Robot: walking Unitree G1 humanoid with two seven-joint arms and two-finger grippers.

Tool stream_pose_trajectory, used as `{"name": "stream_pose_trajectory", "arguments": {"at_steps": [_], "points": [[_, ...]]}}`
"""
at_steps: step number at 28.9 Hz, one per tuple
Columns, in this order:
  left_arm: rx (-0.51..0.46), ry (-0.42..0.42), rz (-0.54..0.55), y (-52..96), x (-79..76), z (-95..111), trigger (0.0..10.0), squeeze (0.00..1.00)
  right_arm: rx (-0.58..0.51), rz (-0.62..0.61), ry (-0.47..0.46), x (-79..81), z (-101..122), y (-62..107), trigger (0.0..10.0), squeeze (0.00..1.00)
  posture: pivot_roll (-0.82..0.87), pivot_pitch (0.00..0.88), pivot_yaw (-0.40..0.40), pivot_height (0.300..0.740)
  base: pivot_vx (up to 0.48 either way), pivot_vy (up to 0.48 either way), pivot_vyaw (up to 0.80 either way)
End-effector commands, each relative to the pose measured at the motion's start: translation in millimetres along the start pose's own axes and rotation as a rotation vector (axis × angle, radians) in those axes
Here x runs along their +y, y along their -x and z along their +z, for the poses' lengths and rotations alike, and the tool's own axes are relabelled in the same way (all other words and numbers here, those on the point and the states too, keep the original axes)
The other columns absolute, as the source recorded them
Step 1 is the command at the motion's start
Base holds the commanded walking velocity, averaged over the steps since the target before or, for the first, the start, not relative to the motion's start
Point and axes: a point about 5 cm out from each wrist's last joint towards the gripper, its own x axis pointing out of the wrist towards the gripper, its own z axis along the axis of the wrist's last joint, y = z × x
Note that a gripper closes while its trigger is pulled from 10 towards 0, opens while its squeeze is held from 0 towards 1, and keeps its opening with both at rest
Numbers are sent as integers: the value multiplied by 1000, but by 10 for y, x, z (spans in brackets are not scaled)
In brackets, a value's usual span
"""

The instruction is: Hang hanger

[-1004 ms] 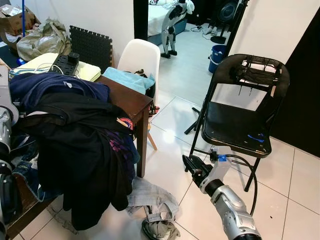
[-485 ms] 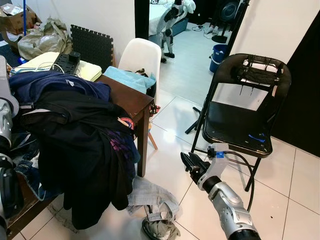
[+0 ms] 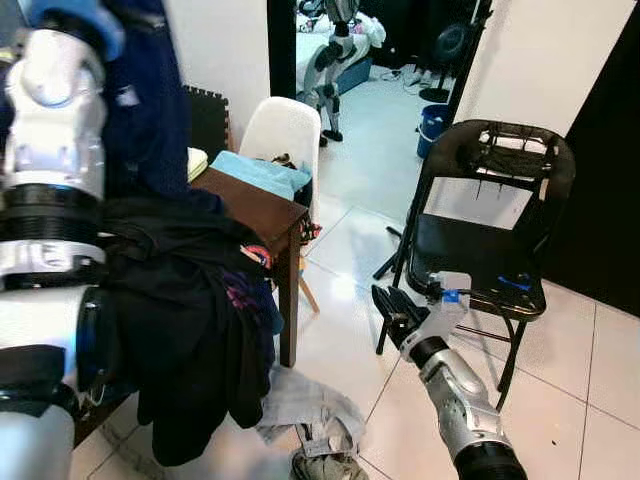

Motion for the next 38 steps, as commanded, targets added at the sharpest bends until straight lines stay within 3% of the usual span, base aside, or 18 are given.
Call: {"name": "stream_pose_trajectory", "arguments": {"at_steps": [1, 5, 14, 16, 19, 21, 24, 25, 28, 29, 31, 32, 33, 34, 35, 36, 37, 38], "points": [[-115, 1, -43, -82, -70, 238, 0, 0, -13, -23, -26, -19, -20, 13, 10000, 0, 61, 0, 11, 740, 0, 0, 0], [-188, 133, -263, -68, -532, 336, 0, 0, -39, -71, -34, -80, -3, 17, 10000, 0, 57, 0, 22, 740, 0, 0, 0], [-48, 298, -355, 102, -823, 7, 0, 0, -4, -113, -7, -112, -54, 25, 10000, 0, 58, 0, 17, 740, 0, 0, 0], [61, 267, -365, 236, -883, -257, 0, 0, 4, -126, 6, -125, -66, 32, 10000, 0, 58, 0, 16, 740, 0, 0, -800], [61, 267, -365, 236, -883, -257, 0, 0, 4, -126, 6, -125, -66, 32, 10000, 0, 58, 0, 16, 740, 0, 0, -800], [251, 207, -340, 469, -887, -648, 0, 0, 3, -135, 15, -134, -72, 45, 10000, 0, 53, 0, 15, 740, 0, 0, -800], [347, 193, -329, 618, -884, -838, 0, 0, 5, -139, 20, -142, -77, 54, 10000, 0, 54, 0, 14, 740, 0, 0, -800], [432, 198, -334, 786, -913, -1004, 0, 0, 15, -145, 30, -153, -90, 62, 10000, 0, 54, 0, 15, 740, 0, 0, -800], [494, 216, -343, 928, -955, -1118, 0, 0, 23, -149, 38, -160, -102, 68, 10000, 0, 54, 0, 15, 740, 0, 0, -800], [541, 246, -369, 1091, -1039, -1212, 0, 0, 34, -160, 47, -170, -120, 76, 10000, 0, 51, 4, 18, 740, 0, 0, -800], [541, 246, -369, 1091, -1039, -1212, 0, 0, 34, -160, 47, -170, -120, 76, 10000, 0, 51, 4, 18, 740, 0, 0, -800], [575, 291, -402, 1272, -1162, -1278, 0, 0, 51, -181, 57, -190, -150, 93, 10000, 0, 49, 6, 23, 740, 0, 0, -800], [575, 291, -402, 1272, -1162, -1278, 0, 0, 51, -181, 57, -190, -150, 93, 10000, 0, 49, 6, 23, 740, 0, 0, -800], [626, 341, -440, 1505, -1300, -1346, 0, 0, 63, -200, 62, -203, -191, 124, 10000, 0, 47, 10, 32, 740, 0, 0, -800], [626, 341, -440, 1505, -1300, -1346, 0, 0, 63, -200, 62, -203, -191, 124, 10000, 0, 47, 10, 32, 740, 0, 0, -800], [699, 383, -468, 1728, -1408, -1418, 4392, 0, 76, -213, 64, -215, -237, 161, 10000, 0, 45, 11, 35, 740, 0, 0, -800], [699, 383, -468, 1728, -1408, -1418, 4392, 0, 76, -213, 64, -215, -237, 161, 10000, 0, 45, 11, 35, 740, 0, 0, -800], [775, 422, -452, 1912, -1466, -1492, 10000, 0, 84, -220, 64, -213, -276, 194, 10000, 0, 42, 12, 44, 740, 0, 0, -800]]}}
